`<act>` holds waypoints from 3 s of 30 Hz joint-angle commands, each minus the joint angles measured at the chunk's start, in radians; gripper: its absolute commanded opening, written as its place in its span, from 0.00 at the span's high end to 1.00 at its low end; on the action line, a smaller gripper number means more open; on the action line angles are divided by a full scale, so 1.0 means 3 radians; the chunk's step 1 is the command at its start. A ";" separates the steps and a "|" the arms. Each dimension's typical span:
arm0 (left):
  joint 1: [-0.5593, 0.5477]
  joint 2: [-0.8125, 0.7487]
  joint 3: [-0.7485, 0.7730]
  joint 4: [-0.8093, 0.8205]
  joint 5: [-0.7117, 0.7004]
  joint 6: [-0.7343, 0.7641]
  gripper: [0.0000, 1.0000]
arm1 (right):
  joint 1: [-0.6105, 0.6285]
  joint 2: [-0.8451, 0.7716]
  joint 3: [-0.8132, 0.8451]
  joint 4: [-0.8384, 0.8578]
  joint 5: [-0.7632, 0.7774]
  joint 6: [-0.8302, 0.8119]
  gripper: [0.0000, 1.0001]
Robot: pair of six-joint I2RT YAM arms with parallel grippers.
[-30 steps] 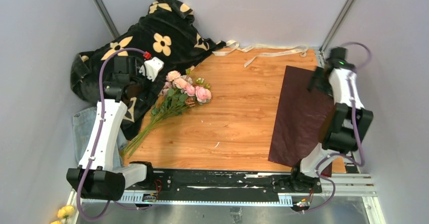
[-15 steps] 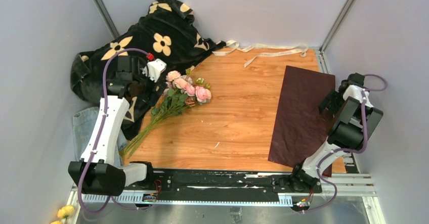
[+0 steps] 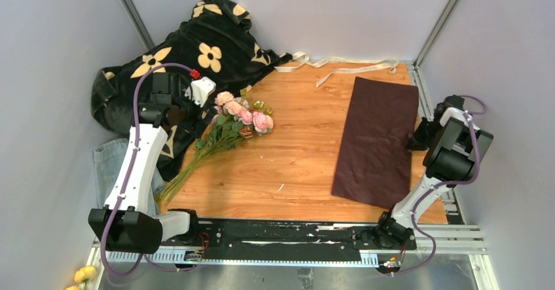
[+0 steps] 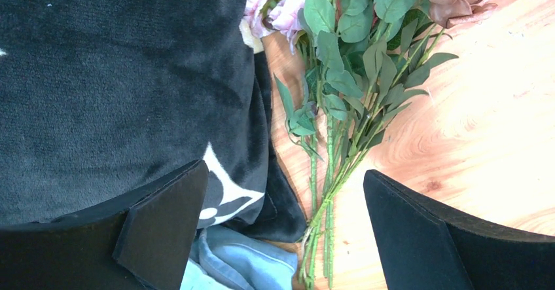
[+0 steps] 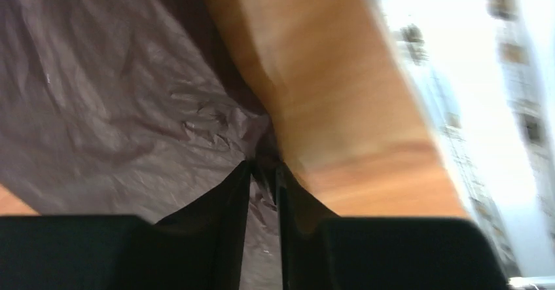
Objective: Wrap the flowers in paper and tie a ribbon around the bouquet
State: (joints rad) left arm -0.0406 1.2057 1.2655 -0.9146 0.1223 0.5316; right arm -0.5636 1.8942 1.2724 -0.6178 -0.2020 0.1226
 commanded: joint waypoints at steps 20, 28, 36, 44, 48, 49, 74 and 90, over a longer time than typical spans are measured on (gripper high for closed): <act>0.0009 -0.0130 -0.0194 -0.0128 0.0251 -0.0028 0.00 | 0.2987 -0.0277 0.1098 -0.1060 0.0911 -0.0151 0.34; 0.0009 -0.0287 -0.0251 -0.0127 0.0319 -0.0026 0.00 | 0.5474 -0.1038 0.0142 -0.0985 0.1866 -0.1851 0.31; 0.0012 -0.0521 -0.0465 -0.0225 0.0352 0.0058 0.00 | 0.6046 -0.1239 -0.0952 -0.1024 0.2624 -0.2321 0.31; 0.0010 -0.0513 -0.0465 -0.0225 0.0419 0.0066 0.00 | 0.6436 -0.1404 -0.1487 -0.1092 0.2491 -0.2200 0.30; 0.0012 -0.0485 -0.0446 -0.0225 0.0412 0.0072 0.00 | 0.6486 -0.1391 -0.1372 -0.1198 0.2218 -0.2068 0.30; 0.0011 -0.0476 -0.0441 -0.0227 0.0415 0.0069 0.00 | 0.6516 -0.1370 -0.1390 -0.1156 0.2109 -0.2057 0.30; 0.0010 -0.0503 -0.0454 -0.0222 0.0462 0.0059 0.00 | 0.6639 -0.1115 -0.1909 -0.0116 0.2900 -0.2503 0.32; 0.0008 -0.0514 -0.0410 -0.0228 0.0518 0.0037 0.00 | 0.6024 -0.1474 -0.1531 0.0117 0.3384 -0.2182 1.00</act>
State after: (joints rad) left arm -0.0406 1.0649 1.1309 -0.9741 0.2497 0.5434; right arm 1.3159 1.5200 0.7261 -0.5556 0.7570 -0.6174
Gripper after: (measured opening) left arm 0.999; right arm 0.007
